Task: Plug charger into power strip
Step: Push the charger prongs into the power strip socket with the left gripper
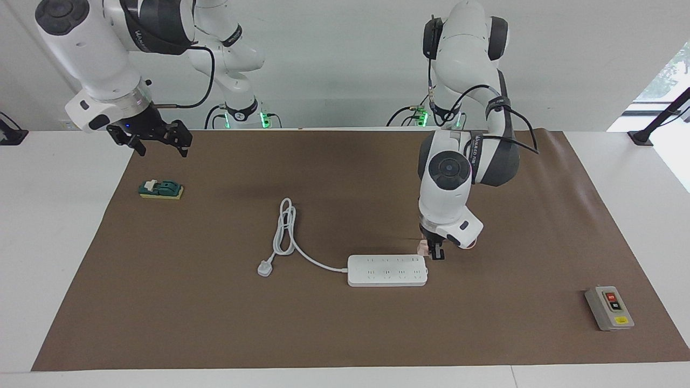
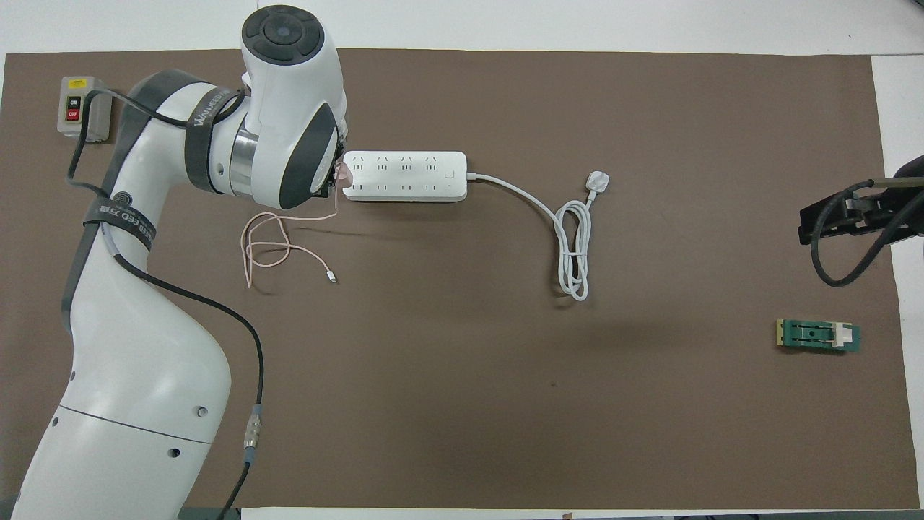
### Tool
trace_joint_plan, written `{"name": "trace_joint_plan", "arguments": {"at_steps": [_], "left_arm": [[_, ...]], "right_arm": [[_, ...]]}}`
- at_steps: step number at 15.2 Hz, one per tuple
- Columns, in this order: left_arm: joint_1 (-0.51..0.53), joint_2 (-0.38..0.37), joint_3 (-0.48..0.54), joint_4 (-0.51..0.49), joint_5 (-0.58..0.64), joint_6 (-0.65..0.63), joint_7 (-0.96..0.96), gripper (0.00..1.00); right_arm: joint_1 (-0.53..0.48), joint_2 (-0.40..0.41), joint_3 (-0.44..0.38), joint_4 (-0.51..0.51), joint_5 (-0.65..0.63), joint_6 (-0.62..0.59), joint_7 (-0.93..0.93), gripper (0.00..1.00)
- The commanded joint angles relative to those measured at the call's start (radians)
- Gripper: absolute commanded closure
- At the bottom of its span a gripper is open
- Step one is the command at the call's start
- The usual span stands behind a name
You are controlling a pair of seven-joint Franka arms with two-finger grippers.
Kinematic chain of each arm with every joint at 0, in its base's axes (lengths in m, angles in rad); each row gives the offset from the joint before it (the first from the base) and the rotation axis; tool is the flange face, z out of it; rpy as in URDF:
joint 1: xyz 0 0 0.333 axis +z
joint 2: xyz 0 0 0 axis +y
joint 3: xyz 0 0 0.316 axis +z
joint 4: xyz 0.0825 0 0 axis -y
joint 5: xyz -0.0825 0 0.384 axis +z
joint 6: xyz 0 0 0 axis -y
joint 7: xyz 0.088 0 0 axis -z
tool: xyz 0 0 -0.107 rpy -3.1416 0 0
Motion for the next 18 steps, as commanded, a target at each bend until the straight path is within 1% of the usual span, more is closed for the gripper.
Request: {"name": "trace_joint_plan", "arguments": {"at_steps": [1, 5, 10, 18], "left_arm": [[-0.020, -0.042, 0.008, -0.078, 0.024, 0.067, -0.020, 1.00], [-0.027, -0.037, 0.008, -0.107, 0.028, 0.113, -0.023, 1.00], [-0.046, -0.040, 0.008, -0.135, 0.028, 0.138, -0.023, 1.00], [-0.046, -0.040, 0.008, -0.150, 0.028, 0.164, -0.022, 1.00]], "right_arm": [[-0.011, 0.006, 0.007, 0.022, 0.022, -0.014, -0.011, 0.00], [-0.009, -0.004, 0.008, 0.012, 0.022, -0.020, -0.013, 0.00], [-0.005, -0.007, 0.008, 0.012, 0.022, -0.026, -0.014, 0.00], [-0.006, -0.007, 0.008, 0.012, 0.022, -0.026, -0.014, 0.00]]}}
